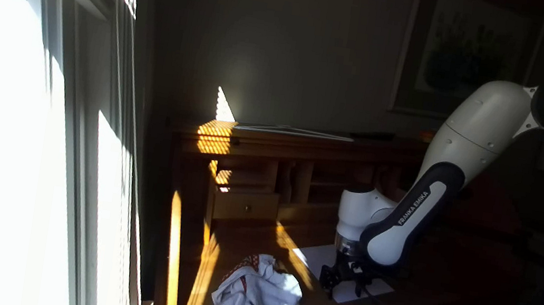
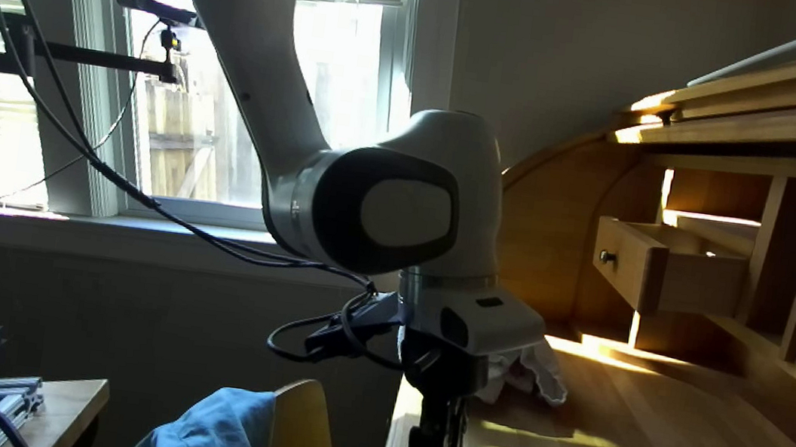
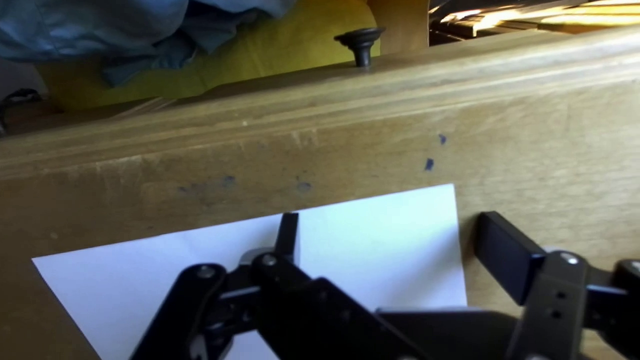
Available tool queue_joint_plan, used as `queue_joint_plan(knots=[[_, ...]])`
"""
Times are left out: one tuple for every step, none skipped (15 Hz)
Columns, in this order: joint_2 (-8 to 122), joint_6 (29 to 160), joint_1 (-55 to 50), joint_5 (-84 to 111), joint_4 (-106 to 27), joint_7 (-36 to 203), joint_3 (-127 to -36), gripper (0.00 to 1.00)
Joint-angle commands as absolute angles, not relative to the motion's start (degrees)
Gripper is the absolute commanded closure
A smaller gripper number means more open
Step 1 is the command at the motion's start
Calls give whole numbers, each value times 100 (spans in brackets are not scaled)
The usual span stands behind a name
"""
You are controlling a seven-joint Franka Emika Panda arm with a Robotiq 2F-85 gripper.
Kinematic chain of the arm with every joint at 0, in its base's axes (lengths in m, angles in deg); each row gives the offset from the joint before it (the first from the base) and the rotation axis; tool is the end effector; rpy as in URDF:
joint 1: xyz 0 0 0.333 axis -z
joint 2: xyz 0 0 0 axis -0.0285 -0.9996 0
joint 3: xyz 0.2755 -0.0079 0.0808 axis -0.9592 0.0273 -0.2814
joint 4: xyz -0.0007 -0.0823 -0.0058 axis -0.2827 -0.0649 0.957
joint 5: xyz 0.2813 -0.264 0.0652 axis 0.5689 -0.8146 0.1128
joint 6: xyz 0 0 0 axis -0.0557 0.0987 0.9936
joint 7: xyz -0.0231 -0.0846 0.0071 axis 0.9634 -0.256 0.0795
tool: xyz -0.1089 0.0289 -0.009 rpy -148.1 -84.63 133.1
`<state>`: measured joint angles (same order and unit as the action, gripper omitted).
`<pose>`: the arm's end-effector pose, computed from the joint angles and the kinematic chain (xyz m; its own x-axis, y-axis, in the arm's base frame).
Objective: Pick up the paper on the desk and place it on top of the cabinet
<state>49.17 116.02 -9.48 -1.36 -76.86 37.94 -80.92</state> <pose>0.5220 0.0345 0.1396 0.8552 -0.5027 0.1264 -0.5154 -0.8505 0.1046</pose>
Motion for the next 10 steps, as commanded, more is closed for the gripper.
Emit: queue_joint_plan(knots=[[4766, 11724, -1054, 168, -7602, 4066, -7991, 42], [4767, 11732, -1059, 200, -7599, 4087, -7994, 36], [4765, 11736, -1066, 223, -7595, 4101, -7994, 45], [4764, 11742, -1063, 253, -7594, 4124, -8002, 42], [4760, 11741, -1061, 279, -7596, 4148, -8004, 39], [4756, 11747, -1053, 319, -7596, 4174, -8015, 39], [4755, 11751, -1035, 368, -7600, 4215, -8034, 34], [4751, 11761, -995, 448, -7608, 4292, -8077, 34], [4739, 11755, -986, 507, -7605, 4346, -8082, 33], [4737, 11765, -937, 625, -7610, 4464, -8134, 34]])
